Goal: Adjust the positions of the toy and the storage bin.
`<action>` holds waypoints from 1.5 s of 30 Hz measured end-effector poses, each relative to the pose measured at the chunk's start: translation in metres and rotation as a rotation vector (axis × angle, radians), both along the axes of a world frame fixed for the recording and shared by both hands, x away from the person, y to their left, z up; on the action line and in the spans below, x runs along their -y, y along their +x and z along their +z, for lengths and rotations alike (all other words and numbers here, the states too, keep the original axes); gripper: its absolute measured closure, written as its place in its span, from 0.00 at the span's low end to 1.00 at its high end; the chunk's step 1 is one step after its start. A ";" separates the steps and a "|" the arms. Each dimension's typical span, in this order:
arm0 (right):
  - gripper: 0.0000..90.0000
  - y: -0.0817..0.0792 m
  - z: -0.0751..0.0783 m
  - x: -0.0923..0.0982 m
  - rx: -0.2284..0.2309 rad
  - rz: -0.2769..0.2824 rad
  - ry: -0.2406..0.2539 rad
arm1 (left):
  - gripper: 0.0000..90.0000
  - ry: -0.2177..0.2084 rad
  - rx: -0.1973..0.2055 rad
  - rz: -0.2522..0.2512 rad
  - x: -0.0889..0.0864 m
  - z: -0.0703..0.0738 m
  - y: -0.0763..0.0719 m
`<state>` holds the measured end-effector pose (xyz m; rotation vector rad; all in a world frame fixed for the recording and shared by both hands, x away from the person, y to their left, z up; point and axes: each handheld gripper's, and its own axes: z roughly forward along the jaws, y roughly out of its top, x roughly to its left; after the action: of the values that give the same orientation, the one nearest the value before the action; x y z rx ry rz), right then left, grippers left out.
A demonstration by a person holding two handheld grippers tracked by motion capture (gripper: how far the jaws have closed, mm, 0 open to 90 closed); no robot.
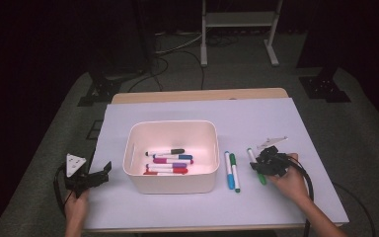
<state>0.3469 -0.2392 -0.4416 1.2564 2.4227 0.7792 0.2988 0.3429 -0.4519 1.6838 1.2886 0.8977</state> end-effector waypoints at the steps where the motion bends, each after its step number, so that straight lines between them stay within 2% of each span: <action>1: 0.76 0.000 0.000 0.000 -0.001 -0.001 -0.002 | 0.00 -0.001 0.001 0.000 0.000 0.000 0.000; 3: 0.83 0.000 0.000 0.000 -0.001 -0.002 -0.003 | 0.00 -0.001 0.002 -0.001 0.000 0.000 0.000; 8: 0.84 0.001 0.002 0.002 -0.028 -0.008 0.013 | 0.00 -0.002 0.002 -0.002 0.000 0.000 0.000; 10: 0.84 0.000 0.004 0.005 -0.058 -0.012 0.054 | 0.00 -0.002 0.001 -0.002 0.000 0.000 0.000; 12: 0.84 -0.002 0.010 0.007 -0.074 0.009 0.084 | 0.00 -0.002 0.000 -0.001 0.000 0.000 0.000; 16: 0.84 -0.008 0.022 0.007 -0.091 0.042 0.145 | 0.00 0.001 0.001 0.000 0.000 0.000 0.000; 21: 0.84 -0.015 0.041 0.005 -0.090 0.090 0.208 | 0.00 0.003 0.000 -0.001 0.000 0.000 0.000; 27: 0.84 -0.021 0.067 0.001 -0.071 0.133 0.241 | 0.00 0.002 0.001 0.000 0.000 0.000 0.000; 34: 0.84 -0.029 0.107 -0.005 -0.037 0.194 0.284 | 0.00 0.000 0.001 0.001 0.000 0.000 0.000; 39: 0.84 -0.034 0.133 -0.016 -0.012 0.251 0.291 | 0.00 0.000 0.001 0.001 0.000 0.000 0.000; 45: 0.84 -0.035 0.157 -0.040 -0.006 0.334 0.291 | 0.00 0.000 -0.001 0.000 0.000 0.000 0.000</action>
<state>0.3123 -0.1995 -0.2847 0.9504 2.6308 1.2590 0.2985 0.3429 -0.4517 1.6843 1.2893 0.8975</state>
